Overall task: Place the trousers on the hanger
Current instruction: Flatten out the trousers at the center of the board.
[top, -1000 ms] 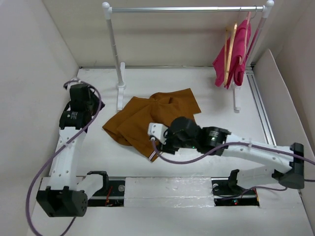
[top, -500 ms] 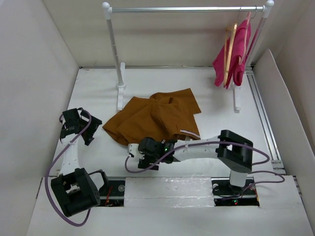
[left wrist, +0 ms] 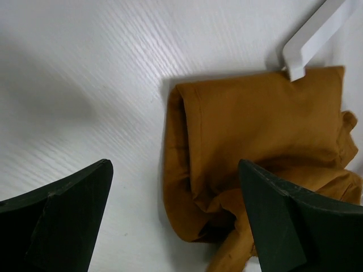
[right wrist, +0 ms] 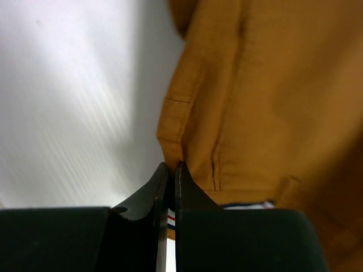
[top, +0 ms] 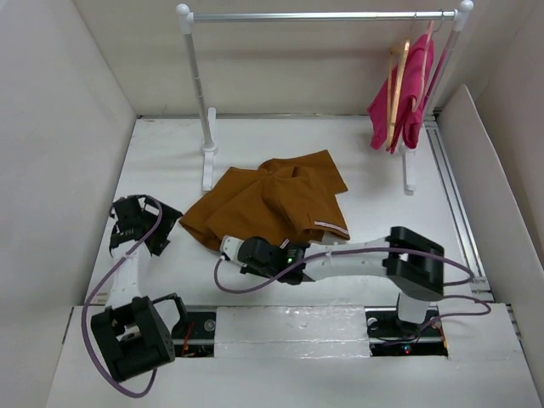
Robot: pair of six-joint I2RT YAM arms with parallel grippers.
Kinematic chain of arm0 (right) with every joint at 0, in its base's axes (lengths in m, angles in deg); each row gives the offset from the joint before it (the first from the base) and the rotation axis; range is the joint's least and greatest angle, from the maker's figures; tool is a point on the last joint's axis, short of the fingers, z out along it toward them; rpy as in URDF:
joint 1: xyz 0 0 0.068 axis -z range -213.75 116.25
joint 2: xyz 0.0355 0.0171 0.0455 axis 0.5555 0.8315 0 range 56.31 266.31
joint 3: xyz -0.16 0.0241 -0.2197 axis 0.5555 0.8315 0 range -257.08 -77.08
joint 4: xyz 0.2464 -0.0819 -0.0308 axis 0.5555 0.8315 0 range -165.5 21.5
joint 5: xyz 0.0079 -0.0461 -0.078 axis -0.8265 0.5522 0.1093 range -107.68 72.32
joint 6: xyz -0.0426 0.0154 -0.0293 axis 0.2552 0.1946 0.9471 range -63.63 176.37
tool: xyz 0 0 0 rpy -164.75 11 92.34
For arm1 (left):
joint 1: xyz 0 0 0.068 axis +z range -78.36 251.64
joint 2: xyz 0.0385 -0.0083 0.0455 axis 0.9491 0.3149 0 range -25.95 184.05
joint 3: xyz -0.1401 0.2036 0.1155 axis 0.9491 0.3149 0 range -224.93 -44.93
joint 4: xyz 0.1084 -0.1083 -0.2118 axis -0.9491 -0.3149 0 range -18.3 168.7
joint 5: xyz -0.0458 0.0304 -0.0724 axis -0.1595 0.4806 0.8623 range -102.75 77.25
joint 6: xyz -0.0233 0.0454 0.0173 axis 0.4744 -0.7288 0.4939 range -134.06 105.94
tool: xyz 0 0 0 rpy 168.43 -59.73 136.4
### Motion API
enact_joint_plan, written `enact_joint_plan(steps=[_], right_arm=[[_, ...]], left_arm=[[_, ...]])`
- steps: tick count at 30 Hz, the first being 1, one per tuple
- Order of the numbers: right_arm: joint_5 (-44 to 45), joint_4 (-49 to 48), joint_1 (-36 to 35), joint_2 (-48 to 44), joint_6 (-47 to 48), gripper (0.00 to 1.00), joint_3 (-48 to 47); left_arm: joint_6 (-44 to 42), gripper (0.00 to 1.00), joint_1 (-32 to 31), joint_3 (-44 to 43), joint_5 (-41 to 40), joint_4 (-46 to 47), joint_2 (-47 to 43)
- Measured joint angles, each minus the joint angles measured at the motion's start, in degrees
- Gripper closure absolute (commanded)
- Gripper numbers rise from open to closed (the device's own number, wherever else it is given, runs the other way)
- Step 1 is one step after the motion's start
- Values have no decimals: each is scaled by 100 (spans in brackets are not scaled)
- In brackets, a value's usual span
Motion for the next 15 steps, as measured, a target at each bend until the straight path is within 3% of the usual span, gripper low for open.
enact_joint_plan(steps=[7, 12, 15], right_arm=[[555, 1045, 22, -1961, 144, 100, -184], [787, 1703, 26, -2861, 144, 100, -529], [918, 2144, 26, -3167, 153, 100, -811]], left_arm=[[450, 5, -855, 275, 367, 717, 909], [745, 5, -1209, 275, 514, 1303, 1257], [903, 15, -1392, 273, 505, 1635, 1587]])
